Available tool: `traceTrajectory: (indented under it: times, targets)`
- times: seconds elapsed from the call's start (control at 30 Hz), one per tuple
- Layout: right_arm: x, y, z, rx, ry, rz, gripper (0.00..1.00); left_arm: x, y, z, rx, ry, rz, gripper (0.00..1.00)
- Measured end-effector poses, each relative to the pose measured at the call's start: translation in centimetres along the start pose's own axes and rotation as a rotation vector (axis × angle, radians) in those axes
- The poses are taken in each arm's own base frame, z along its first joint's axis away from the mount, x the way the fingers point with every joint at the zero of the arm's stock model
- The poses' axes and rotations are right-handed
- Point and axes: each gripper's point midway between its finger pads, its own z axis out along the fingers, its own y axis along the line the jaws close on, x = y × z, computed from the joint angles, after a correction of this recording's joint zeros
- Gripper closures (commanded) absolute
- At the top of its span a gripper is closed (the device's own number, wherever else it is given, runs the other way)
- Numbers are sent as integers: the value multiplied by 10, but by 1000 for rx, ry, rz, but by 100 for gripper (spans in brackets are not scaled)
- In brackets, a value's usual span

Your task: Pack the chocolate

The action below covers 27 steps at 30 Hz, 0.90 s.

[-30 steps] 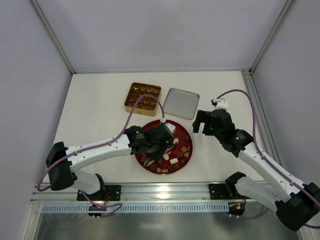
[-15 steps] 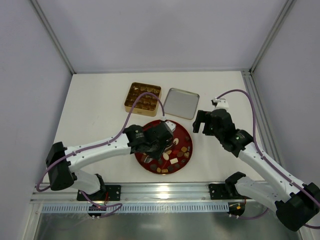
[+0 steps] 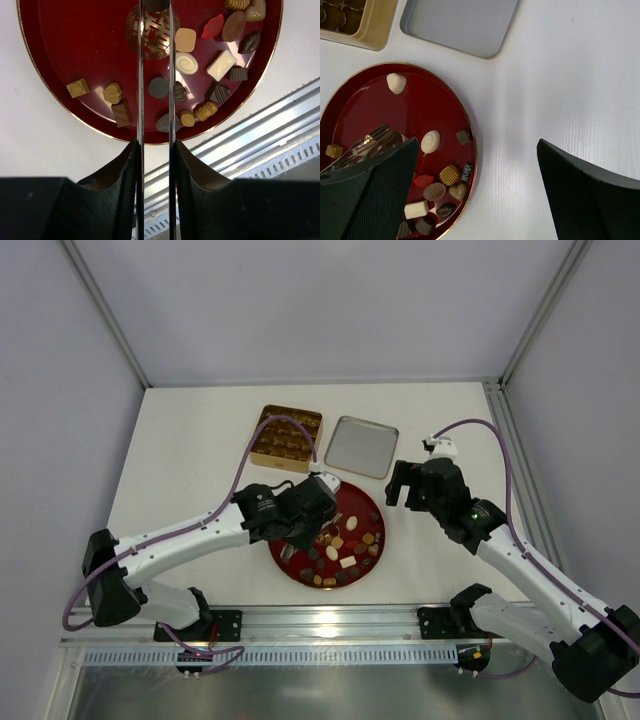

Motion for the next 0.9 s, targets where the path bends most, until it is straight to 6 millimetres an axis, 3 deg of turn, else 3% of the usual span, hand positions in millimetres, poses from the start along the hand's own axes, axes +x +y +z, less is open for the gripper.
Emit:
traceTrajectory:
  times: [0.23, 0.63, 0.73, 0.9]
  targets:
    - [1, 1, 0, -6, 3, 0, 0, -23, 26, -10, -27, -51, -59, 73]
    - [1, 3, 0, -16, 7, -1, 0, -113, 114, -39, -148, -236, -236, 72]
    - [-1, 4, 0, -19, 8, 0, 0, -137, 138, -36, -190, -265, -267, 72]
    - [-1, 5, 1, -20, 12, 0, 0, -170, 172, -12, -261, -268, -295, 73]
